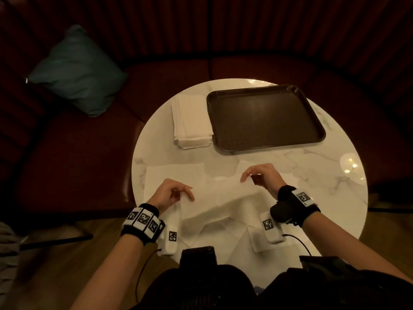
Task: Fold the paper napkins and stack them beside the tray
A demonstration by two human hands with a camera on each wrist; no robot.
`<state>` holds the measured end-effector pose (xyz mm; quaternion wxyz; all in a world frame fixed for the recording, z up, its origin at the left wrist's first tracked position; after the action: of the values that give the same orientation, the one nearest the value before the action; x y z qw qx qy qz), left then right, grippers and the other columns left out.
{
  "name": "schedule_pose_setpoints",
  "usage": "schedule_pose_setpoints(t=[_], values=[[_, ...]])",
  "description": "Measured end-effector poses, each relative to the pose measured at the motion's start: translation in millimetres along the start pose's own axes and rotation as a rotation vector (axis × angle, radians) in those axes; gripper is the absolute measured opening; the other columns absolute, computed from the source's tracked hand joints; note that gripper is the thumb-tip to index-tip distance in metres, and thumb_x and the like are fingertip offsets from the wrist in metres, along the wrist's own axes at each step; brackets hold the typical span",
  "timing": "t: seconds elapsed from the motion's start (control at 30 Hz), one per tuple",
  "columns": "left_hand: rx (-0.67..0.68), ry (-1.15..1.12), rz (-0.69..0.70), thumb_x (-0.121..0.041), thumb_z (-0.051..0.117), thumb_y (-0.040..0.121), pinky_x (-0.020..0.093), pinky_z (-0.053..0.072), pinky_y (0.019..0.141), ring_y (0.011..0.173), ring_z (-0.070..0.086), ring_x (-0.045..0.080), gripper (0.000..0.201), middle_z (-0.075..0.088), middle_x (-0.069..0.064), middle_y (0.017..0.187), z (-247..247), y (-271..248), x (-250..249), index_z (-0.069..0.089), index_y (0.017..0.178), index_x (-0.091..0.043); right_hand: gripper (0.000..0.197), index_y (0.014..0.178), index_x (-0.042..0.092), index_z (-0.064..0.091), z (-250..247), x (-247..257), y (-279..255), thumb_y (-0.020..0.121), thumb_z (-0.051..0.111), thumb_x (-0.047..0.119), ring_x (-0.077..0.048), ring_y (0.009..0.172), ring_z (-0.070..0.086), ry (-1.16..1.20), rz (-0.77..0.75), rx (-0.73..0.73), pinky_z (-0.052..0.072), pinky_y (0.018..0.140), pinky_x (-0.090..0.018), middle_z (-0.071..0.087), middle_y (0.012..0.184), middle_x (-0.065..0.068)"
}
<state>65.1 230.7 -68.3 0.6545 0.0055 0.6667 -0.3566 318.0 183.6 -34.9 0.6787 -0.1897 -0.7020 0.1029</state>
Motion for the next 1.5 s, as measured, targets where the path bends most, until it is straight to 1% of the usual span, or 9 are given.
schedule_pose_setpoints(t=[0.1, 0.17, 0.3, 0.47, 0.67, 1.0, 1.2, 1.33, 1.5], values=[[0.163, 0.355, -0.023, -0.016, 0.063, 0.090, 0.025, 0.041, 0.065, 0.060, 0.053, 0.011, 0.008, 0.061, 0.002, 0.063, 20.5, 5.3, -11.5, 0.061, 0.086, -0.010, 0.030, 0.065, 0.005, 0.072, 12.1, 20.0, 0.6, 0.090, 0.056, 0.004, -0.014, 0.067, 0.058, -0.083, -0.079, 0.065, 0.046, 0.067, -0.021, 0.071, 0.069, -0.005], [0.286, 0.534, -0.042, -0.034, 0.073, 0.084, 0.027, 0.044, 0.072, 0.069, 0.056, 0.013, 0.031, 0.066, 0.003, 0.073, 37.4, 10.1, -10.3, 0.055, 0.105, -0.019, 0.021, 0.062, 0.015, 0.071, 25.7, 30.2, 1.4, 0.080, 0.073, 0.005, -0.014, 0.071, 0.059, -0.239, -0.138, 0.140, 0.047, 0.076, -0.025, 0.068, 0.068, 0.001], [0.439, 0.511, 0.033, -0.013, 0.074, 0.083, 0.031, 0.049, 0.081, 0.079, 0.062, 0.014, 0.026, 0.071, 0.008, 0.086, 77.5, 10.3, -27.7, 0.068, 0.108, -0.008, 0.025, 0.074, 0.016, 0.063, 39.1, 51.6, 0.6, 0.069, 0.081, 0.000, -0.009, 0.078, 0.060, -0.288, -0.243, 0.188, 0.044, 0.085, -0.030, 0.064, 0.079, 0.004], [0.040, 0.448, 0.195, -0.012, 0.073, 0.084, 0.031, 0.047, 0.065, 0.071, 0.060, 0.018, 0.009, 0.069, 0.005, 0.079, 25.8, 54.6, -95.4, 0.073, 0.093, -0.007, 0.081, 0.126, 0.035, 0.043, 4.3, 76.1, -9.9, 0.060, 0.091, 0.028, -0.008, 0.110, 0.053, -0.347, -0.387, -0.043, 0.047, 0.084, -0.025, 0.050, 0.125, 0.005], [-0.480, 0.230, 0.102, -0.032, 0.067, 0.090, 0.024, 0.035, 0.055, 0.064, 0.055, 0.019, 0.019, 0.063, 0.004, 0.078, -58.2, 123.4, -156.3, 0.067, 0.088, -0.013, 0.081, 0.128, 0.043, 0.037, -48.4, 66.7, -24.3, 0.066, 0.087, 0.033, -0.005, 0.116, 0.049, -0.396, -0.329, -0.219, 0.046, 0.086, -0.029, 0.041, 0.135, 0.012], [-0.677, 0.577, -0.150, -0.037, 0.074, 0.083, 0.039, 0.046, 0.096, 0.121, 0.055, 0.033, 0.074, 0.054, 0.018, 0.137, -96.0, 196.2, -158.3, 0.043, 0.137, 0.003, 0.067, 0.122, 0.035, 0.043, -103.5, 28.0, -35.6, 0.071, 0.084, 0.023, -0.011, 0.101, 0.058, -0.265, -0.202, -0.431, 0.048, 0.076, -0.028, 0.052, 0.124, 0.009], [-0.610, 0.594, -0.174, -0.063, 0.077, 0.064, 0.037, 0.060, 0.073, 0.074, 0.072, 0.023, 0.080, 0.073, 0.011, 0.094, -119.2, 183.4, -145.4, 0.064, 0.110, 0.001, 0.049, 0.114, 0.027, 0.053, -81.5, 20.9, -20.7, 0.075, 0.081, 0.020, -0.011, 0.093, 0.061, -0.279, -0.158, -0.367, 0.049, 0.071, -0.027, 0.058, 0.115, 0.008], [-0.585, 0.890, -0.113, -0.045, 0.076, 0.075, 0.040, 0.056, 0.086, 0.088, 0.066, 0.029, 0.041, 0.071, 0.012, 0.088, -127.7, 125.8, -124.4, 0.068, 0.081, -0.006, 0.023, 0.094, 0.022, 0.066, -32.8, 6.5, 2.8, 0.076, 0.080, 0.019, -0.010, 0.072, 0.063, -0.403, -0.049, -0.207, 0.046, 0.065, -0.019, 0.069, 0.088, 0.003], [-0.603, 1.017, -0.240, -0.033, 0.078, 0.076, 0.043, 0.051, 0.091, 0.107, 0.056, 0.037, 0.042, 0.058, 0.019, 0.117, -132.8, 39.0, -42.7, 0.061, 0.106, -0.008, 0.026, 0.100, 0.013, 0.068, 59.1, -41.3, 17.3, 0.076, 0.078, 0.018, -0.013, 0.066, 0.066, -0.344, 0.247, 0.045, 0.054, 0.069, -0.026, 0.074, 0.083, -0.006]])
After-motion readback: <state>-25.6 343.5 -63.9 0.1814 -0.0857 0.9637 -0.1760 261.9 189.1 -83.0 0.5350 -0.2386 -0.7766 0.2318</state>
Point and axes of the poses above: each hand's wrist, its own y-axis towards the middle knuckle, its own z-axis out of the palm, x = y × z, the point moved 10 cm from there along y, towards the middle knuckle
